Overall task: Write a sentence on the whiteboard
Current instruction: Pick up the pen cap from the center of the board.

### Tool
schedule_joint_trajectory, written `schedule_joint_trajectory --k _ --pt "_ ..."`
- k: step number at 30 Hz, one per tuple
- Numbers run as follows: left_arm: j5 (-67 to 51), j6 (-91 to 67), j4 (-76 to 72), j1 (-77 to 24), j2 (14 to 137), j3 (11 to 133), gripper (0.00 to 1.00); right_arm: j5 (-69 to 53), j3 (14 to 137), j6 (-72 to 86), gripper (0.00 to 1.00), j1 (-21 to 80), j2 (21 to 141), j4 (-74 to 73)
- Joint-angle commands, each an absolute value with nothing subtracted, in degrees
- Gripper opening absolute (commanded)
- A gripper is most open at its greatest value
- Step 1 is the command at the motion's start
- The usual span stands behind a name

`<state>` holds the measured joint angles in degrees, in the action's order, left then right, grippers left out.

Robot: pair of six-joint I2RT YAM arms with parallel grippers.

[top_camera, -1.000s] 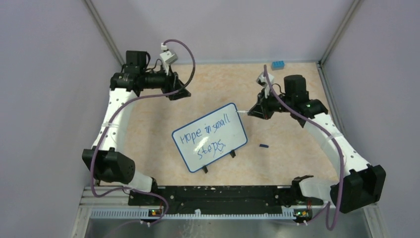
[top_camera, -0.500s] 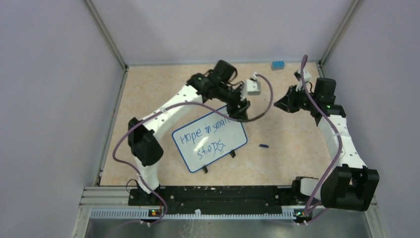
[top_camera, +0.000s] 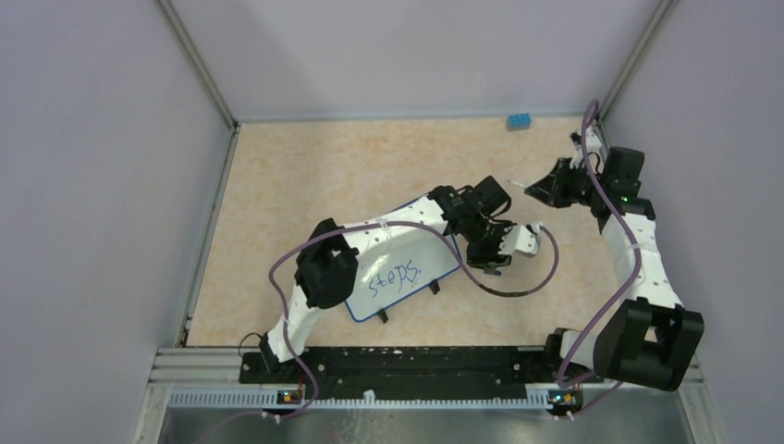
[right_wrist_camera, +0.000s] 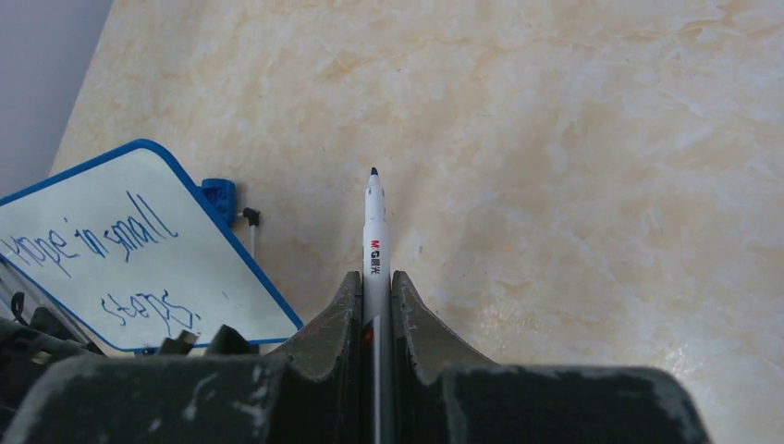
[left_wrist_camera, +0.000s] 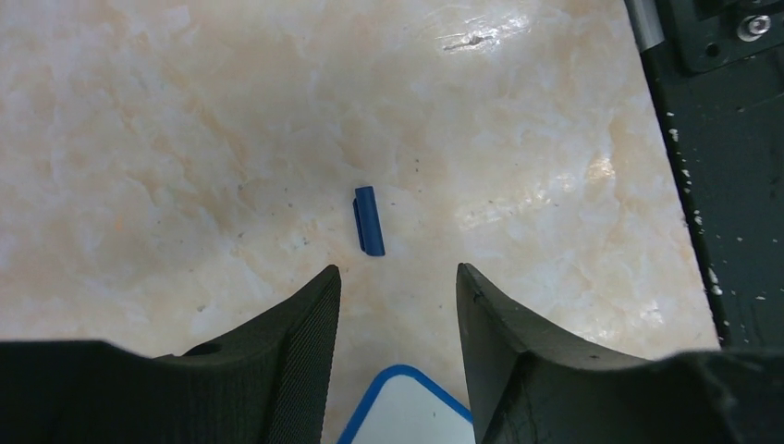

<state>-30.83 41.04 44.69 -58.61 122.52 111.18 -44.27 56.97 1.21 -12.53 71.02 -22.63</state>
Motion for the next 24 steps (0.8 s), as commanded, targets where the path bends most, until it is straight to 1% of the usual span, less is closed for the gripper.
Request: schedule_joint_trajectory --k 1,7,15,21,24 --pt "-28.1 44.8 41.5 -58.9 126.1 114.4 0.54 -46.0 57.5 1.9 0.00 -12.9 71.1 -20.3" --pt "-26.1 44.6 39.4 -59.0 130.4 114.9 0.50 -46.0 57.3 1.5 0.00 -13.0 71.2 -20.2" --pt "-25.5 43.7 37.5 -59.1 134.4 114.9 0.49 -45.9 57.2 1.0 0.00 -12.9 70.8 -20.4" --pt "-25.1 42.5 37.4 -59.1 136.4 114.1 0.42 -46.3 57.2 0.9 0.00 -13.0 70.8 -20.5" --pt "-24.2 42.2 37.3 -59.5 136.5 112.8 0.40 -46.4 57.4 0.8 0.00 -13.0 70.9 -20.6"
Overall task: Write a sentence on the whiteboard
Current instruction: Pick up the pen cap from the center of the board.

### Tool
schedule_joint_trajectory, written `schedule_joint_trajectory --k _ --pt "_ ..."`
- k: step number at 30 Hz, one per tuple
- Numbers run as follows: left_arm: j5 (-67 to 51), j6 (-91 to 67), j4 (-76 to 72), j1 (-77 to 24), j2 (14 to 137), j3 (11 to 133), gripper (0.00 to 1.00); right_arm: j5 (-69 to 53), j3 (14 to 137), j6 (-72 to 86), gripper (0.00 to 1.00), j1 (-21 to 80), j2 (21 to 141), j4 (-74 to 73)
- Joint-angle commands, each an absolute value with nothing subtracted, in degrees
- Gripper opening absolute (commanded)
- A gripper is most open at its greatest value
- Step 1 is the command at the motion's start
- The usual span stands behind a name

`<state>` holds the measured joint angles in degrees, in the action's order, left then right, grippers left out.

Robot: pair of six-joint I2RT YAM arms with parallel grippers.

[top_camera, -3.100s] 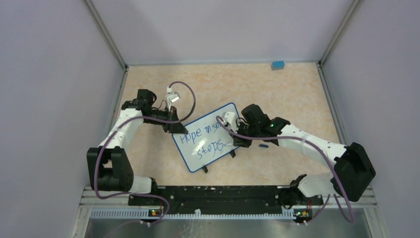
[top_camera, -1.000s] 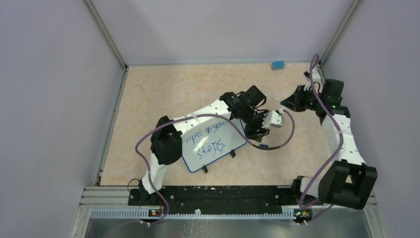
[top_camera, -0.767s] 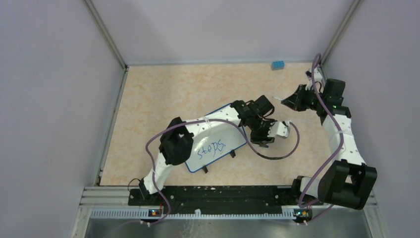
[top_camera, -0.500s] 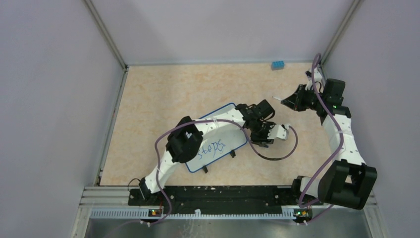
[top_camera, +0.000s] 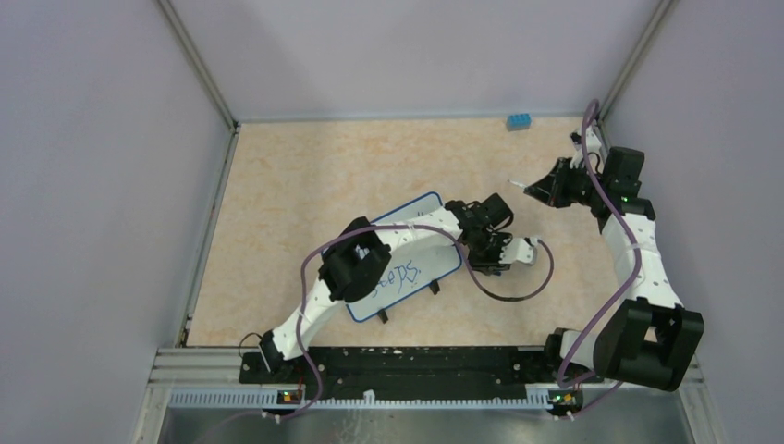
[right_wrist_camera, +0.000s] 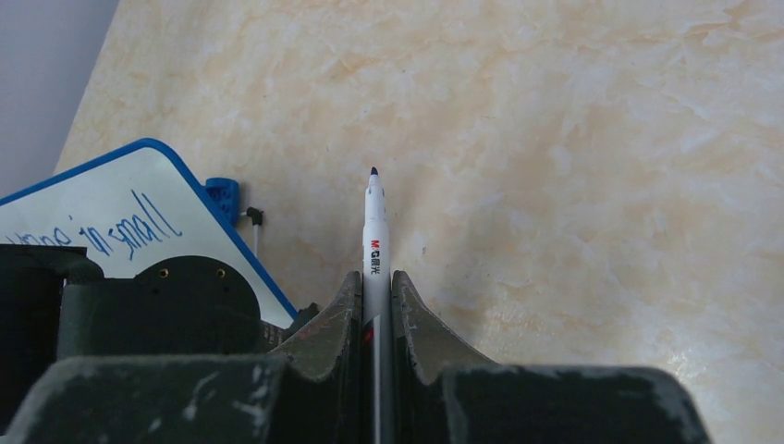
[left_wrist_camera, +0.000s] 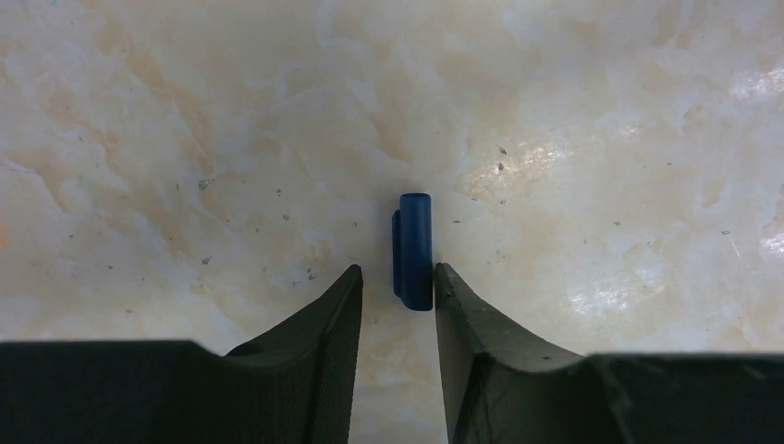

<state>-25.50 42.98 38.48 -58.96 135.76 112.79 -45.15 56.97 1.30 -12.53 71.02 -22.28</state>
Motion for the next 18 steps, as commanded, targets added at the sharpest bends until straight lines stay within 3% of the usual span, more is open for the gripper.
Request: schedule_joint_trajectory --k 1,18 --pt "-23.6 42.3 37.3 -59.7 136.5 112.4 0.40 -46.4 57.4 0.8 0.00 -13.0 70.9 -20.6" --pt "-26.2 35.3 39.7 -60.5 129.3 111.9 0.02 -48.5 57.1 1.2 0.00 -13.0 70.3 -20.1"
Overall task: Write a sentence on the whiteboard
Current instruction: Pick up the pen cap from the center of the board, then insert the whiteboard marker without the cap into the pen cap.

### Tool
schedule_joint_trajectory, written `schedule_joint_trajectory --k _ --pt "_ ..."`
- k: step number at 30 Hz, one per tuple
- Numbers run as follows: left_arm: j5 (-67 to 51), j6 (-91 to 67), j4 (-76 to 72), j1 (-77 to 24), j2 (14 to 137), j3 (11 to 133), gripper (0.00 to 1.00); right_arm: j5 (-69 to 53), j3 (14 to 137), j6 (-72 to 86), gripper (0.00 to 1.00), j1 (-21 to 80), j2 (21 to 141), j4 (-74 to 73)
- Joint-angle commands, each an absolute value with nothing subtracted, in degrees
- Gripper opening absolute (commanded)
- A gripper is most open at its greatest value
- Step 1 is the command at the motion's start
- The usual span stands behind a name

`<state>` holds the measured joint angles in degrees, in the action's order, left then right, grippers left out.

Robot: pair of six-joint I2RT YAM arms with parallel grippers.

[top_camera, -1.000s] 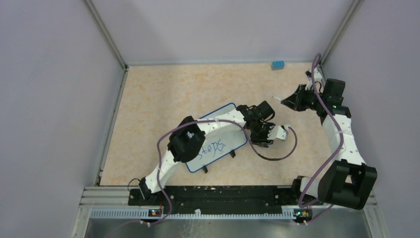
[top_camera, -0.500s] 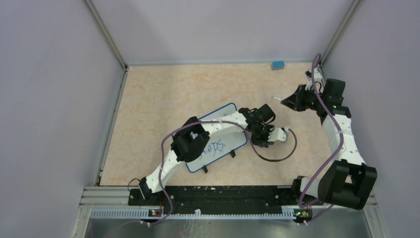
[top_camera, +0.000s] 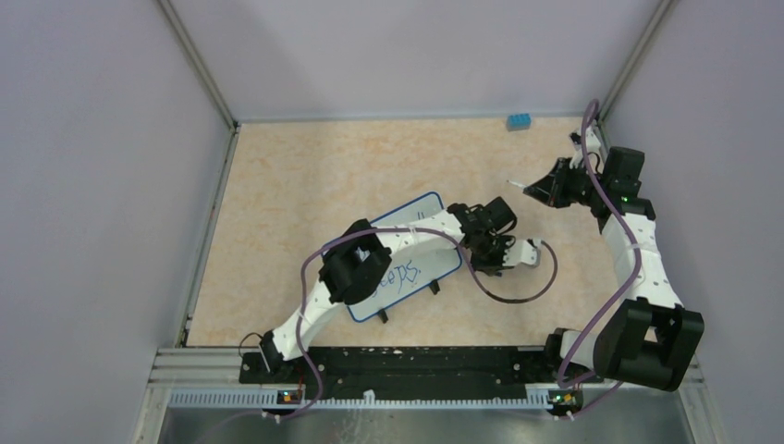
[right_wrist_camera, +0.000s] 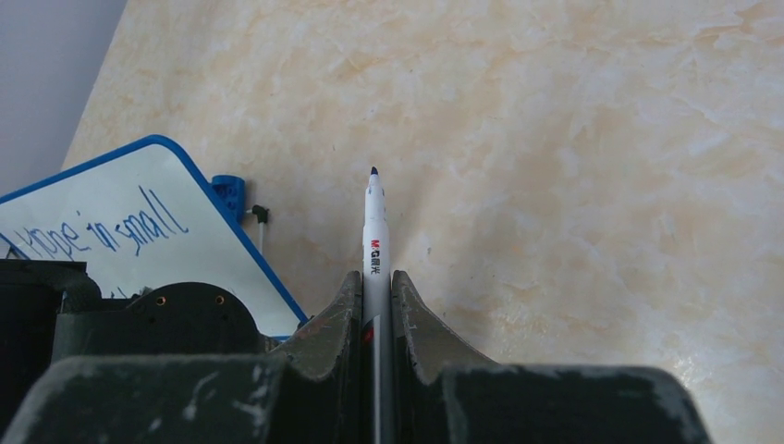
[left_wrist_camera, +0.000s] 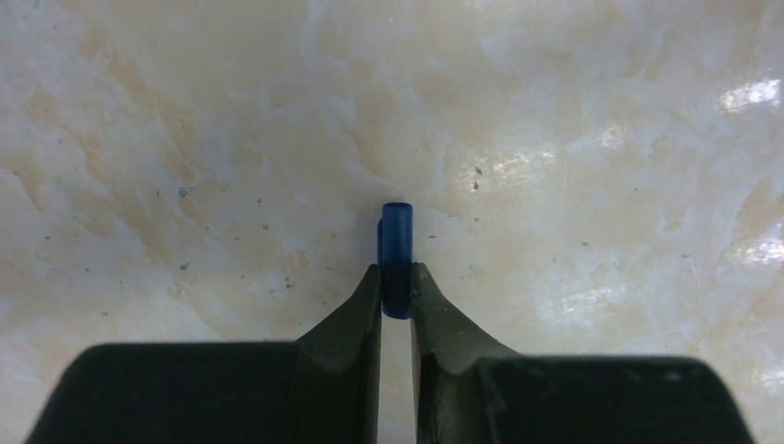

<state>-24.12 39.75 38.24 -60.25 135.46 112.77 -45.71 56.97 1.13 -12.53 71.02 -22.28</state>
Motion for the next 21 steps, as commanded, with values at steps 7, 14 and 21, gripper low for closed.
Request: schedule_joint_trajectory --k 7,14,21 --pt "-31.7 27.4 37.2 -59.5 117.3 107.6 0.00 -52.5 57.1 4.0 0.00 -13.0 68.1 -17.1" --pt "-31.1 24.7 38.7 -55.9 104.7 98.1 0.00 -58.9 59.3 7.9 0.00 -13.0 68.4 -14.4" --pt "-34.4 27.1 40.2 -47.3 91.3 88.6 0.00 -65.4 61.6 11.4 0.00 -11.1 68.1 -13.6"
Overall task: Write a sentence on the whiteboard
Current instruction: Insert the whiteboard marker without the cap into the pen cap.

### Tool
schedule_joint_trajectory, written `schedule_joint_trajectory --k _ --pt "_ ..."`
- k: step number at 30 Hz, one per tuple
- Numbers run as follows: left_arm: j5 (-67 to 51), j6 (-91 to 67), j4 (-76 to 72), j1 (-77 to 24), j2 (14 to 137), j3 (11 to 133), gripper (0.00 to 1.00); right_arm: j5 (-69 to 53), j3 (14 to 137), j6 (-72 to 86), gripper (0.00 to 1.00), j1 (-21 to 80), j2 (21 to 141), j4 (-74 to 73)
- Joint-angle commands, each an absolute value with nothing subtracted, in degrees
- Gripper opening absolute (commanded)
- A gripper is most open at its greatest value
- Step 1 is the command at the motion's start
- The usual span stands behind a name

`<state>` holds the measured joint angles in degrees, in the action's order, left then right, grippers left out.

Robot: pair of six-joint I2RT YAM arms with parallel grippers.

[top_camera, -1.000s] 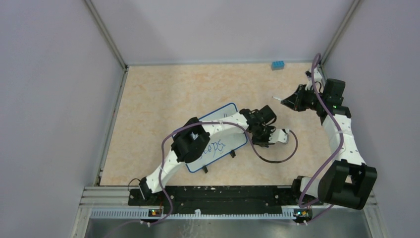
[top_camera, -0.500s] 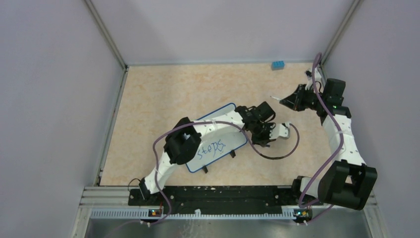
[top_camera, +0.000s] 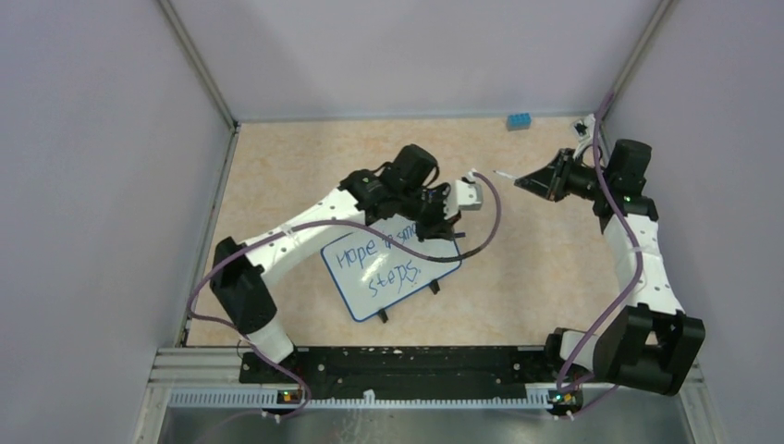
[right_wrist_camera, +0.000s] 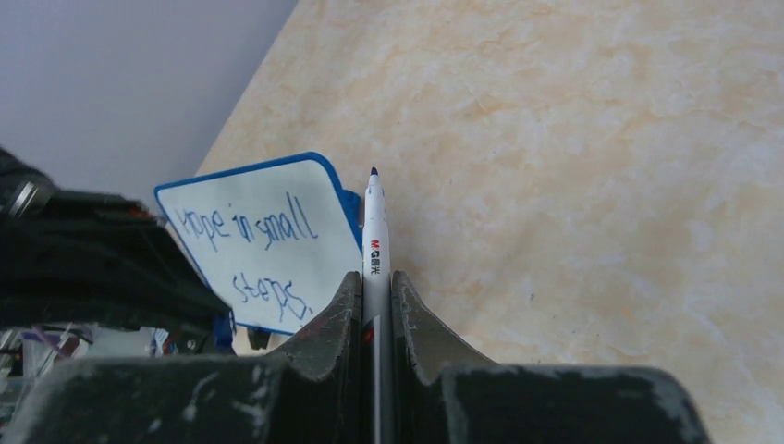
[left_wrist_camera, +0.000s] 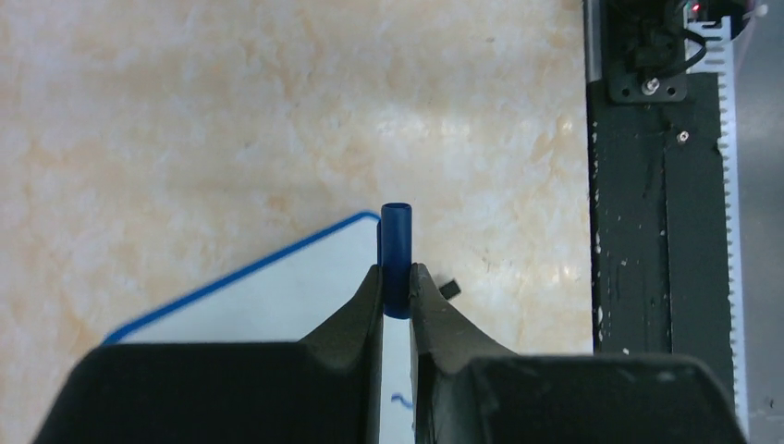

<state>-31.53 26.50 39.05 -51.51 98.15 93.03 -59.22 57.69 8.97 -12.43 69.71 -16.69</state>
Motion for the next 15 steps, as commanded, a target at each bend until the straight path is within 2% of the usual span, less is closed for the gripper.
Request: schedule_joint_trajectory --k 1,6,15 --pt "-34.4 27.7 39.9 -46.1 89.3 87.0 0.00 -66.1 61.8 11.4 0.00 -10.0 67.8 -13.7" --pt "-34.3 31.8 39.1 -41.4 80.5 79.2 0.00 -70.8 62.6 9.1 0.00 -3.9 67.9 -16.1" --pt "-33.6 38.2 45.7 -39.1 73.2 75.0 0.00 -71.1 66.0 -7.8 0.00 6.3 69.6 -35.0"
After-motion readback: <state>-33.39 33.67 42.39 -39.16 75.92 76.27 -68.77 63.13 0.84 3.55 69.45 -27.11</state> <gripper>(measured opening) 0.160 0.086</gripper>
